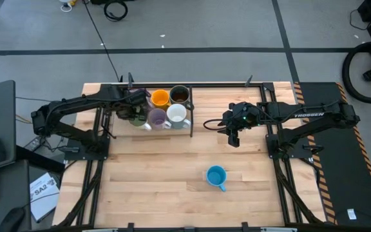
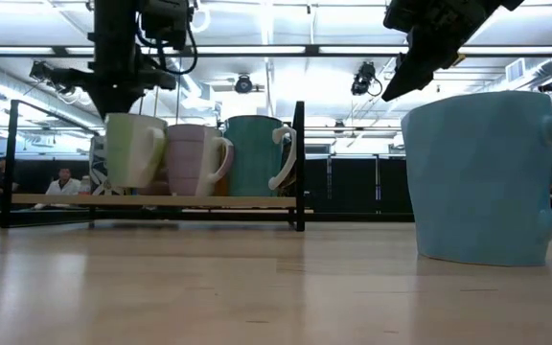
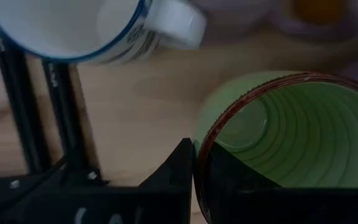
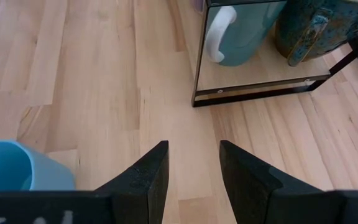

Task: Place coffee mugs
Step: Put the green mug on the shelf

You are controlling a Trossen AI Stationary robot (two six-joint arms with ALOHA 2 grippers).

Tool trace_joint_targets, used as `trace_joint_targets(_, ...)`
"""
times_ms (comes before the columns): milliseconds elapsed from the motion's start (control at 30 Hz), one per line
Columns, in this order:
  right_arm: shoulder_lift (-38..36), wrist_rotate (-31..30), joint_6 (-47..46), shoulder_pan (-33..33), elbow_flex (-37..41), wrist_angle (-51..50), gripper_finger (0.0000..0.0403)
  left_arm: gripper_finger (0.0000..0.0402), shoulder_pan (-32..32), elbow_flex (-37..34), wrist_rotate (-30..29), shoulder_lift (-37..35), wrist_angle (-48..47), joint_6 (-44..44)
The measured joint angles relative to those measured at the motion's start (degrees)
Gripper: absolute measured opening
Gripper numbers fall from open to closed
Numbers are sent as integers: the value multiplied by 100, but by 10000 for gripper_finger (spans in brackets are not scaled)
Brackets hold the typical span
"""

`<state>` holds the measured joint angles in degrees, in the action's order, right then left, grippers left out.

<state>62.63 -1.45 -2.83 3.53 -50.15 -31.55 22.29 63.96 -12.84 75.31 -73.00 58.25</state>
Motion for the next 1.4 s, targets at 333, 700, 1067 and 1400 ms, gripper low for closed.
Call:
trace_joint_targets(333,-2,0,2,0,0,0,148,27,104,4,-2,50,49,113)
trace_joint_targets(700,-2,0,2,0,0,0,148,28,102,4,2,50,1,264)
trace_joint_targets(1067,-1,0,0,-2,0,0,148,71,97,4,-3,48,53,264)
trace_joint_targets(1400,-2,0,2,-1,0,0,148,110,100,4,0,48,45,261)
